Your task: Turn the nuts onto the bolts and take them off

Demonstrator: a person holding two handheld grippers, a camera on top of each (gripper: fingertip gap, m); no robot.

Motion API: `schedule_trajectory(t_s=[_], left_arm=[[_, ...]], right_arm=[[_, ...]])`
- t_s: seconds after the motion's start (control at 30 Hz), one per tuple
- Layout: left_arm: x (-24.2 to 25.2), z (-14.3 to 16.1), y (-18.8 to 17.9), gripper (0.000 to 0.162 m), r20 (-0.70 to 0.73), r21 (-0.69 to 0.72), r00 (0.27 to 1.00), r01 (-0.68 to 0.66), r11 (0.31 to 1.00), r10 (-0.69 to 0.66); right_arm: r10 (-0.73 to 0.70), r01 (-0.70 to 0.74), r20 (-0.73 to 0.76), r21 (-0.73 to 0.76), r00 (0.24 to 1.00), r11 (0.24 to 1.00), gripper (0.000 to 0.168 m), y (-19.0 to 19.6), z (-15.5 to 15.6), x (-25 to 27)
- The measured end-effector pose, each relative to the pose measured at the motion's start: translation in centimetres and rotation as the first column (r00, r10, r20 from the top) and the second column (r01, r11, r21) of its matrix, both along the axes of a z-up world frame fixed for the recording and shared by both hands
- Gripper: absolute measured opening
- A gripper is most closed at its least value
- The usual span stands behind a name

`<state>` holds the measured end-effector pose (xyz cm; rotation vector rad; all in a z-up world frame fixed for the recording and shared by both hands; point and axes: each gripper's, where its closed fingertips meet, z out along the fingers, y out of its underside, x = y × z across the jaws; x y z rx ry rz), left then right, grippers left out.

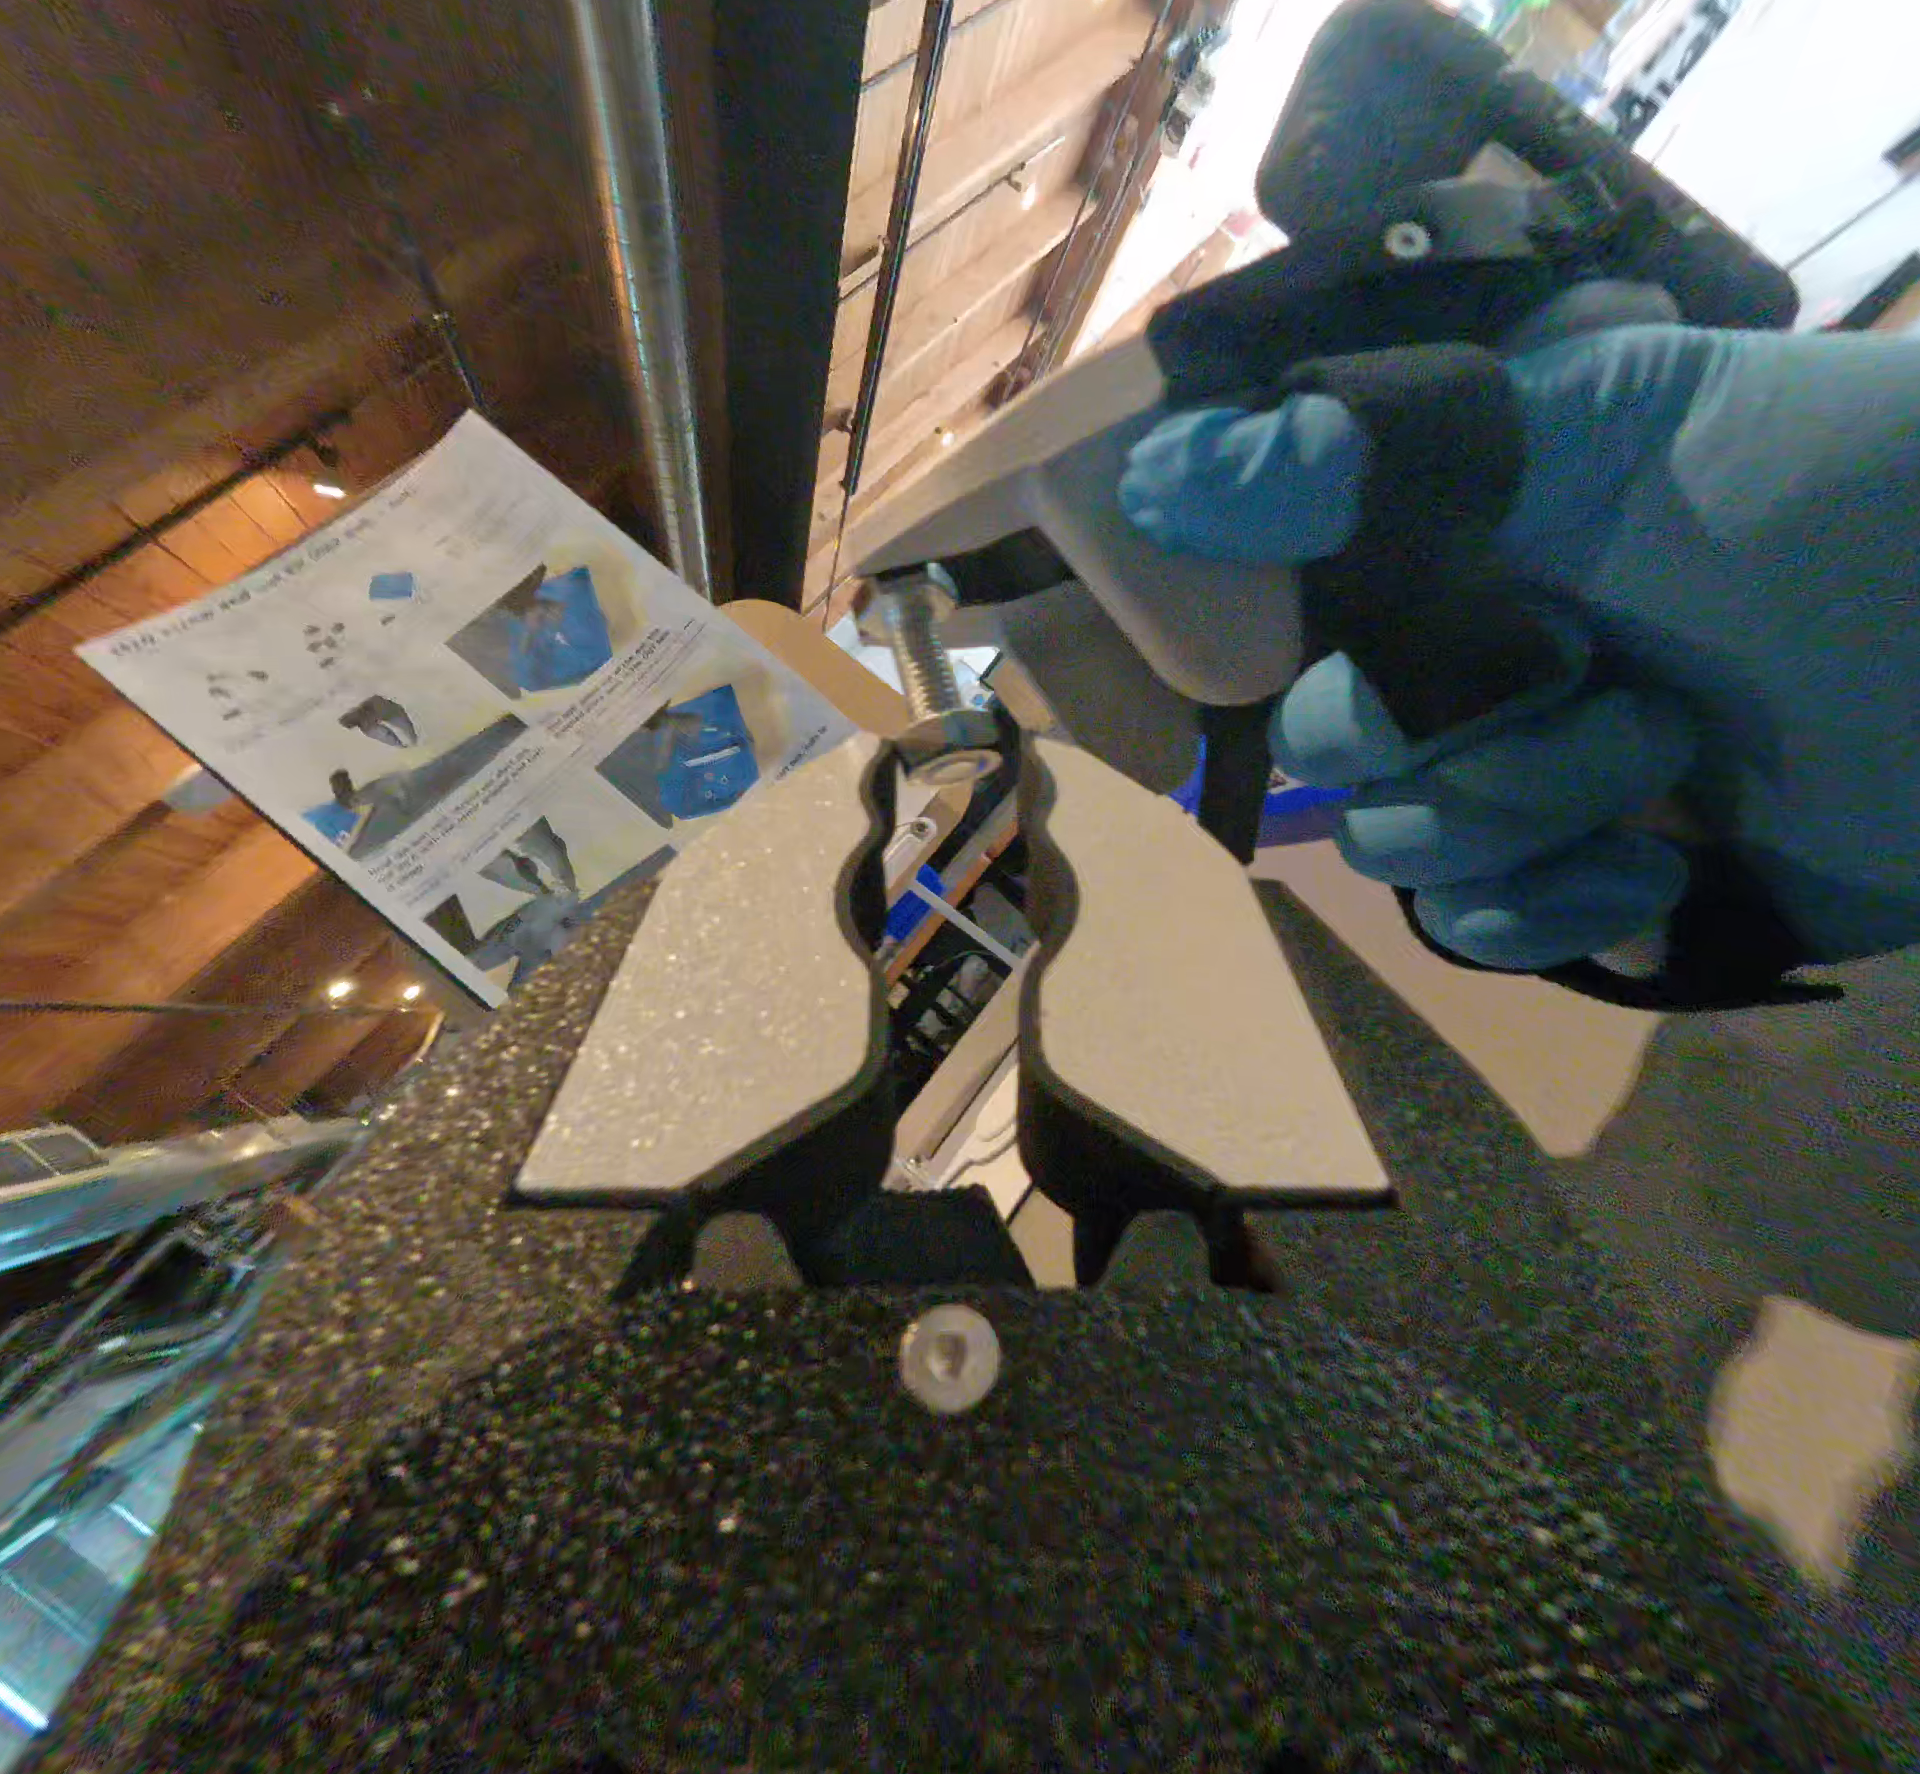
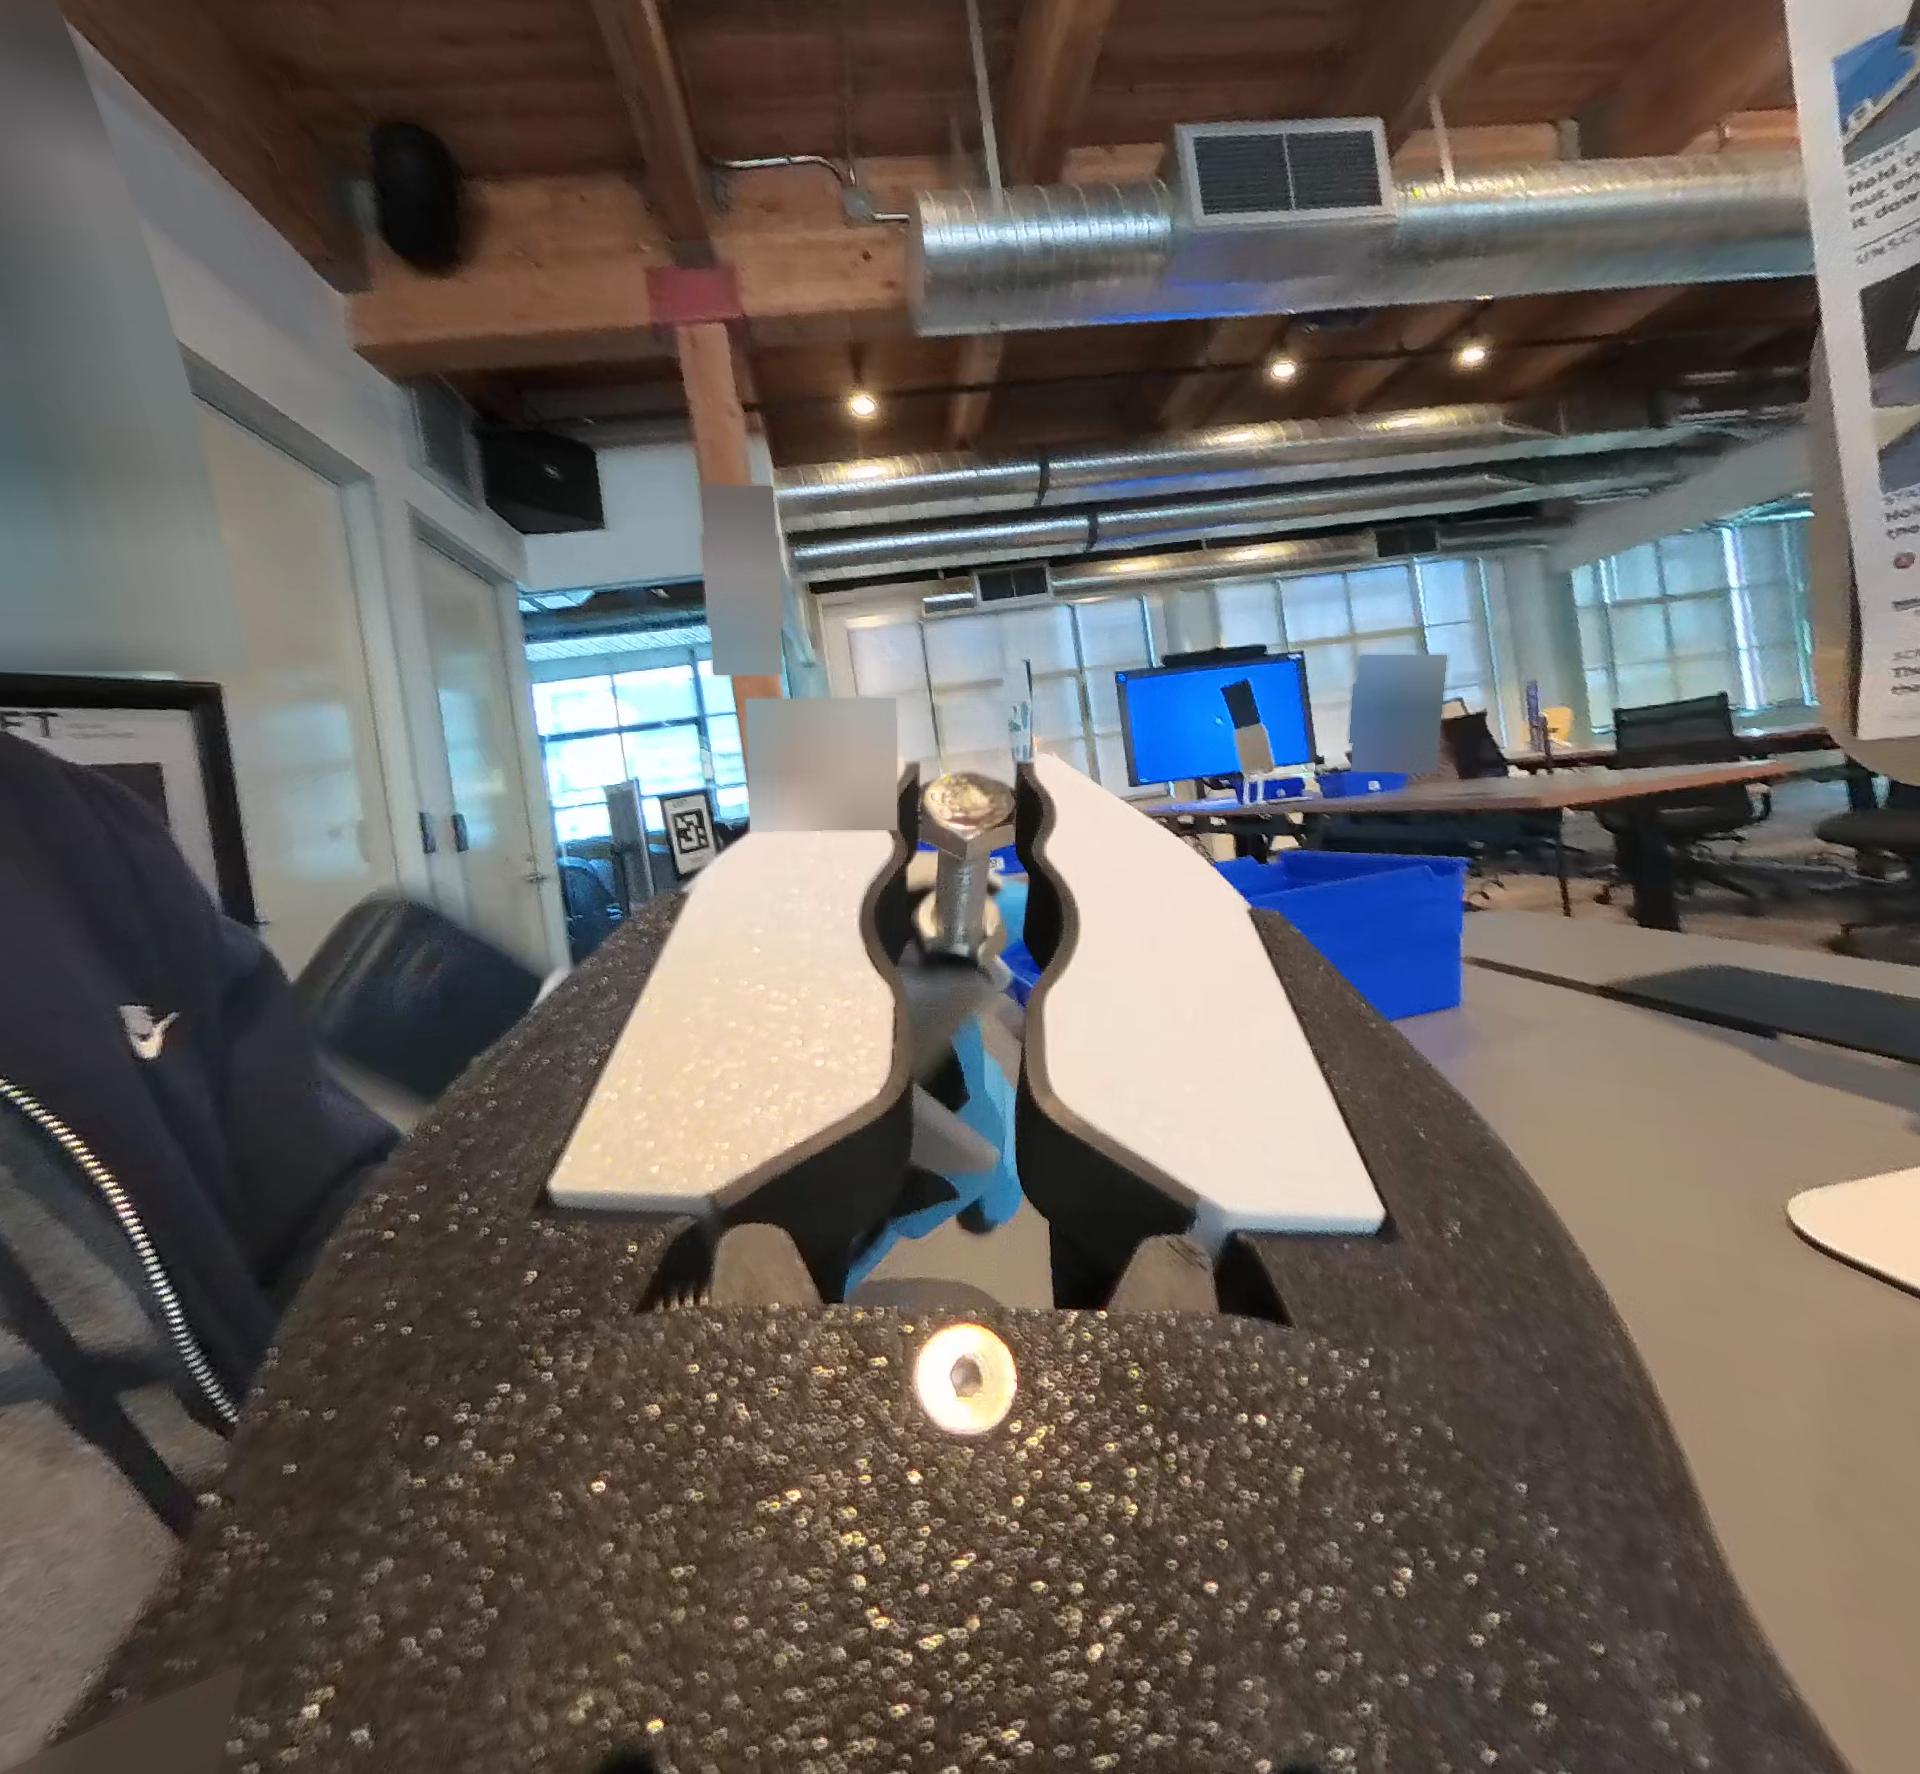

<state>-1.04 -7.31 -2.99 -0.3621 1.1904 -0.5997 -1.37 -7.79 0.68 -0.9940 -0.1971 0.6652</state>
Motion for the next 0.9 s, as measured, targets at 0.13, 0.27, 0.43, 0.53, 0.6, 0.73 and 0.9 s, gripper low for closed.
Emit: schedule_trajectory(t_s=[0.13,0.27,0.43,0.53,0.6,0.73,0.9], left_arm=[[-0.4,0.4,-1.0,0.034,0.005,-0.122,0.989,0.151,0.981,-0.151],[-0.8,1.0,-1.2,0.033,0.028,-0.419,0.914,0.379,0.825,-0.406],[-0.6,0.9,-0.8,0.032,0.062,-0.646,0.824,0.463,0.607,-0.562],[-0.5,0.7,-0.7,0.031,0.058,-0.663,0.825,0.453,0.596,-0.563],[-0.2,0.2,-1.1,0.027,0.02,-0.644,0.83,0.438,0.627,-0.558],[0.2,-0.4,-1.1,0.018,-0.05,-0.538,0.89,0.358,0.763,-0.453],[0.0,0.0,-0.1,0.018,-0.01,-0.134,0.997,0.069,0.989,-0.071]], right_arm=[[-0.004,0.004,-0.022,0.016,1.0,1.0,0.017,-0.3,0.2,0.4],[0.0,0.001,-0.038,0.025,0.999,1.0,0.017,-0.4,0.3,0.7],[0.011,-0.01,-0.037,0.029,0.999,1.0,0.017,-0.4,0.3,0.5],[0.016,-0.015,-0.035,0.028,0.999,0.999,0.017,-0.4,0.3,0.4],[0.018,-0.018,-0.033,0.025,0.999,1.0,0.017,-0.4,0.3,0.3],[0.018,-0.018,-0.022,0.022,1.0,1.0,0.017,-0.3,0.2,0.1],[0.002,-0.002,-0.009,0.018,1.0,1.0,0.019,-0.2,0.2,0.0]])
